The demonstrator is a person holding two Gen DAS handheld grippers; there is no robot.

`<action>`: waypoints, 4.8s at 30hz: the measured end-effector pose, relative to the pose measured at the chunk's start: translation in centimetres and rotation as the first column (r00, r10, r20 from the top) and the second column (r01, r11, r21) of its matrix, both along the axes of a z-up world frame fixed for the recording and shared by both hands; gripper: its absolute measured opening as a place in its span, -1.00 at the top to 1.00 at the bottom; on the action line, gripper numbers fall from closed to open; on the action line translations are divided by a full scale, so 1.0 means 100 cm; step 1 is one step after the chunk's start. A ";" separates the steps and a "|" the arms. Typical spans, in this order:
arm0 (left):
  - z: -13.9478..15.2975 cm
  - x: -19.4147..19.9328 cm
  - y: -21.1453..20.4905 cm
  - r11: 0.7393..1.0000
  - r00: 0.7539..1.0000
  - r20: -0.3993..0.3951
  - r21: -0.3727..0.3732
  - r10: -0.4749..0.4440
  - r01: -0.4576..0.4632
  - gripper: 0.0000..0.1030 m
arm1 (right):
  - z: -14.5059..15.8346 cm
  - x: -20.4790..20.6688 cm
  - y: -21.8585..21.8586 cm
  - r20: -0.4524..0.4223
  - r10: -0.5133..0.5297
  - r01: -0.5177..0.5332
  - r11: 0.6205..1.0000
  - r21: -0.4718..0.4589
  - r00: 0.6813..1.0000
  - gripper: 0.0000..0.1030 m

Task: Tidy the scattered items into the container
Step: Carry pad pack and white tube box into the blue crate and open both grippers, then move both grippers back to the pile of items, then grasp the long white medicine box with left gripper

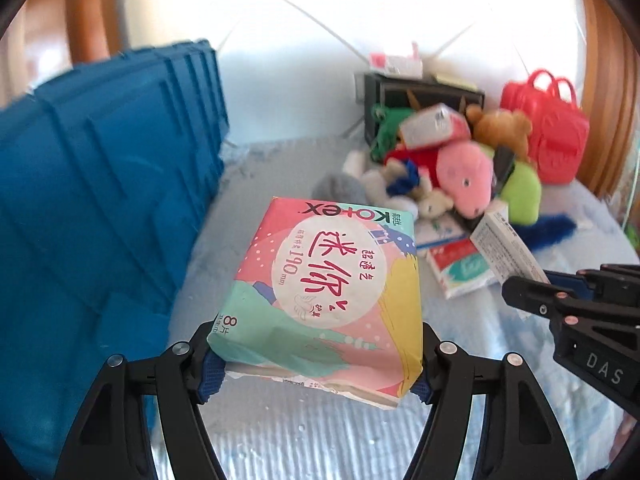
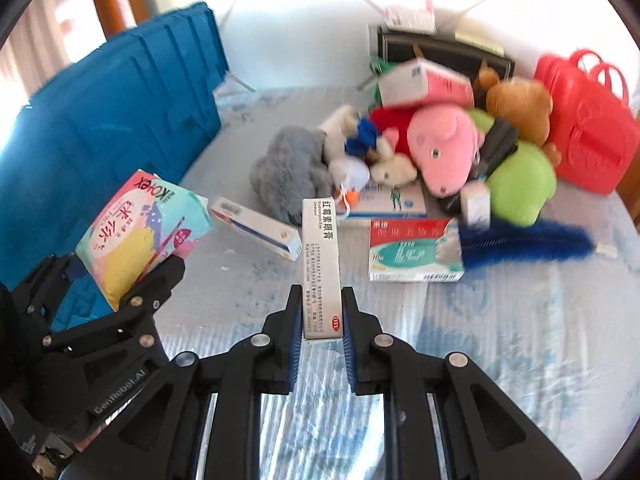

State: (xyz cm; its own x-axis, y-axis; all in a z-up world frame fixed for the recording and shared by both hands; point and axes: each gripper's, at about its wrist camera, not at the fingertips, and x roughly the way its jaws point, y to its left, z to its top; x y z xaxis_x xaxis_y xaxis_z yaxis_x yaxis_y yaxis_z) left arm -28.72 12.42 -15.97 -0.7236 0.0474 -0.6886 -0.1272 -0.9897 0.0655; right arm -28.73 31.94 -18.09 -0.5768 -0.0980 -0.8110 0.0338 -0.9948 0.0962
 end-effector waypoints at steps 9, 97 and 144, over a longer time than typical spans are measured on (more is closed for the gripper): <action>0.082 0.029 -0.011 0.997 0.986 -0.148 0.016 0.082 -0.081 -0.37 | 0.073 0.028 -0.006 -0.140 0.077 -0.076 0.997 0.014 0.987 0.66; 0.128 0.053 0.037 0.997 0.983 -0.170 -0.016 0.067 -0.071 -0.88 | 0.125 0.076 0.073 -0.283 -0.136 0.149 0.989 0.025 0.949 -0.80; -0.143 -0.119 0.037 0.990 0.932 0.344 -0.118 0.112 -0.076 0.41 | -0.130 -0.093 0.084 0.229 -0.015 0.052 0.986 -0.157 0.973 -0.81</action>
